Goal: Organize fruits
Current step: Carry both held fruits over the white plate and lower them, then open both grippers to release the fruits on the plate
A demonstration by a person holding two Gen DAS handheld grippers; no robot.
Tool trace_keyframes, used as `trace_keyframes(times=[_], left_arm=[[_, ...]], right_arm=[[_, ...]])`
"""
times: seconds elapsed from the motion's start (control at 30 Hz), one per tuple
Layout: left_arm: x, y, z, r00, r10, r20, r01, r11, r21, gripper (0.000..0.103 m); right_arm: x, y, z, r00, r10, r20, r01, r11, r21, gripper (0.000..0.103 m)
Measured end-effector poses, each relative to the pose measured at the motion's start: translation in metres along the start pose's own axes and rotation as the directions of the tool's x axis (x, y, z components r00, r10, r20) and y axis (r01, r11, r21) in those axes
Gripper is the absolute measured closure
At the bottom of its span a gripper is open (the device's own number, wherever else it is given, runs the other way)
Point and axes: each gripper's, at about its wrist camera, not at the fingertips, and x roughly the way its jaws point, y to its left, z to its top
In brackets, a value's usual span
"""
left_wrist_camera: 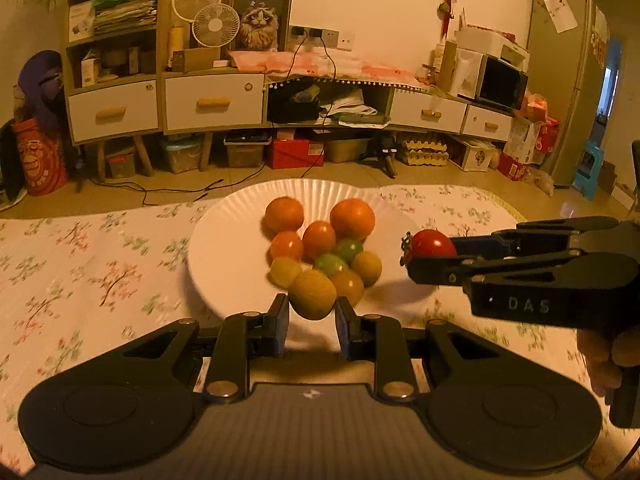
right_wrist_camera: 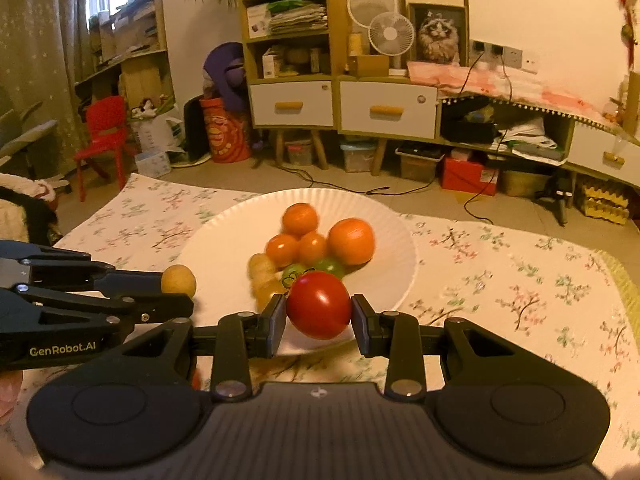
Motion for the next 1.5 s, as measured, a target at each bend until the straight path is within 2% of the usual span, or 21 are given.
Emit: trace_keyframes(times=[0.6,1.07,1.5], left_arm=[[0.044,0.001,0.021,0.999,-0.010,-0.035,0.010,1.000,0.018,0.072],[0.050,0.002,0.024,0.999,-0.026,-0.043,0.027,0.999,0.025,0.071],[0.039,0.002,0.025,1.000,-0.016,-0.023,0.016,1.000,0.001,0.068]], right_arm=[[0.025,-0.019,0.008,1.000,-0.002,-0.018,0.002,1.000,0.000,0.071],[0.034,-0.021,0.012,1.000,0.007,-0.024,-0.007,1.000,-0.003,0.070],[0.022,-0.020,0.013,1.000,-0.001,-0.008,0.001,1.000,-0.003,0.059]])
